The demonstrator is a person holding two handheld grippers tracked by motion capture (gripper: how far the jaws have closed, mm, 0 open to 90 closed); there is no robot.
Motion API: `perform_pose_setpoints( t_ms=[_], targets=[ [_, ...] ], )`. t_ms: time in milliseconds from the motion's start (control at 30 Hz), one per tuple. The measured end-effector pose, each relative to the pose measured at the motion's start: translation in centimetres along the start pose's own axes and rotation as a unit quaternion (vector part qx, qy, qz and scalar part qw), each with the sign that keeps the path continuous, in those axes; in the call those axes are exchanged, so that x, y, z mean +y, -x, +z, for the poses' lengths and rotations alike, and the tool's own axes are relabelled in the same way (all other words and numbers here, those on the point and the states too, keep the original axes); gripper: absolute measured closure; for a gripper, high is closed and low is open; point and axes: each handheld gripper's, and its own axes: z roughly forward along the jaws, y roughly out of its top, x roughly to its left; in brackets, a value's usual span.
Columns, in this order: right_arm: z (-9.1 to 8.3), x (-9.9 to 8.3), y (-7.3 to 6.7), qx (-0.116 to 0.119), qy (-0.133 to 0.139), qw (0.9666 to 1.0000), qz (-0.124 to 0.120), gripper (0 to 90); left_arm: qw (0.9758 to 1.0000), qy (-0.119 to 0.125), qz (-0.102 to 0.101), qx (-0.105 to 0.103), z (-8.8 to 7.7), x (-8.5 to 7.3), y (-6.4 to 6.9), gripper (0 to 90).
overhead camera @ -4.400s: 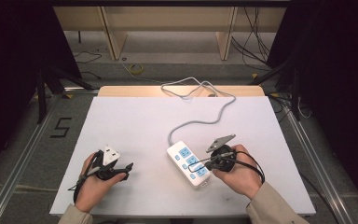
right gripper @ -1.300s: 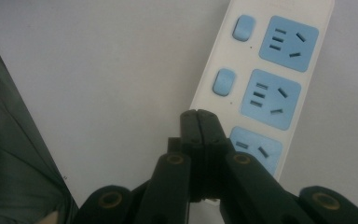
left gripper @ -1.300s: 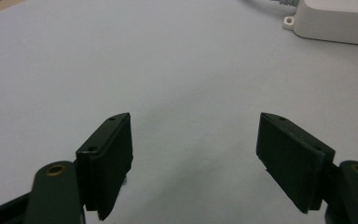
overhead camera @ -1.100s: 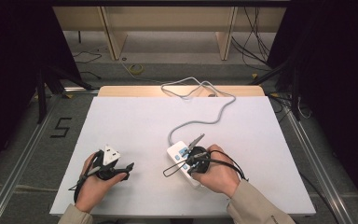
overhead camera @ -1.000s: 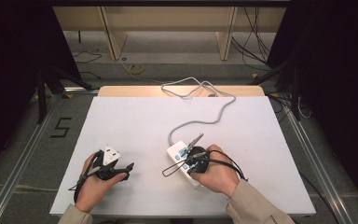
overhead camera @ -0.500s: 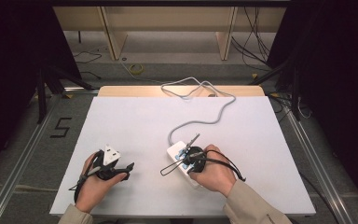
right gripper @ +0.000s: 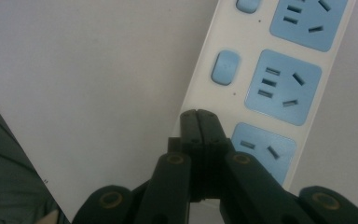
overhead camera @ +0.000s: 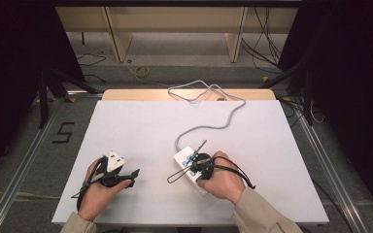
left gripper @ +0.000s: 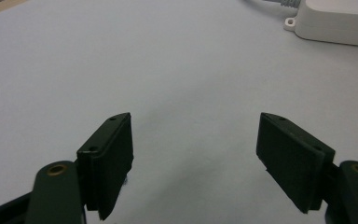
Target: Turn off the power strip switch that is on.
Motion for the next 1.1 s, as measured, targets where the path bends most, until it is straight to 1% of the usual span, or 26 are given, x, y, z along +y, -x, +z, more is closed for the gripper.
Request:
perform_pose_setpoints(
  t_ms=[33, 100, 200, 233, 367, 433, 567, 667, 767, 867, 933, 967, 1100],
  targets=[
    [-0.01, 0.04, -0.06, -0.001, -0.002, 1.0, 0.003, 90.0, 1.0, -0.002, 0.002, 0.0, -0.03, 0.01, -0.02, 27.0],
    [0.02, 0.03, 0.07, 0.001, -0.001, 1.0, 0.001, 90.0, 1.0, -0.001, 0.002, 0.0, -0.03, 0.01, 0.01, 27.0],
    [-0.06, -0.01, 0.11, -0.003, -0.006, 1.0, 0.005, 90.0, 1.0, -0.001, 0.002, 0.0, -0.02, 0.02, 0.02, 26.9],
    [-0.06, -0.04, 0.24, -0.003, -0.006, 1.0, 0.001, 90.0, 1.0, -0.002, 0.002, 0.0, -0.01, 0.01, 0.0, 26.9],
    [-0.05, 0.03, 0.16, 0.002, -0.007, 1.0, 0.007, 90.0, 1.0, -0.001, 0.001, 0.0, 0.02, 0.0, -0.01, 26.9],
    [0.0, 0.05, 0.13, 0.002, -0.004, 1.0, 0.002, 90.0, 1.0, -0.002, 0.001, 0.0, 0.0, 0.0, -0.01, 26.9],
    [0.0, 0.05, 0.14, 0.003, -0.004, 1.0, 0.005, 90.0, 1.0, -0.001, 0.001, 0.0, -0.03, -0.02, -0.03, 26.9],
    [0.02, 0.06, 0.14, 0.001, -0.005, 1.0, 0.002, 90.0, 1.0, -0.001, 0.0, 0.0, -0.03, 0.0, -0.03, 26.9],
    [0.03, 0.05, 0.08, 0.002, -0.005, 1.0, 0.008, 90.0, 1.0, -0.001, 0.0, 0.0, 0.0, -0.01, -0.02, 26.9],
    [0.07, 0.05, 0.04, -0.001, -0.005, 1.0, 0.005, 90.0, 1.0, 0.0, 0.0, 0.0, 0.0, -0.02, -0.01, 26.9],
    [0.06, 0.04, 0.02, 0.001, -0.005, 0.9999, 0.011, 90.0, 1.0, 0.0, 0.0, 0.001, -0.03, -0.01, -0.03, 26.9],
    [0.05, 0.05, 0.01, 0.001, -0.007, 0.9999, 0.014, 90.0, 1.0, 0.0, 0.0, 0.0, -0.04, -0.02, -0.03, 26.9],
    [0.16, -0.03, 0.08, -0.002, -0.016, 0.9998, 0.009, 90.0, 1.0, -0.001, 0.001, 0.001, -0.05, 0.0, 0.0, 26.9]
  ],
)
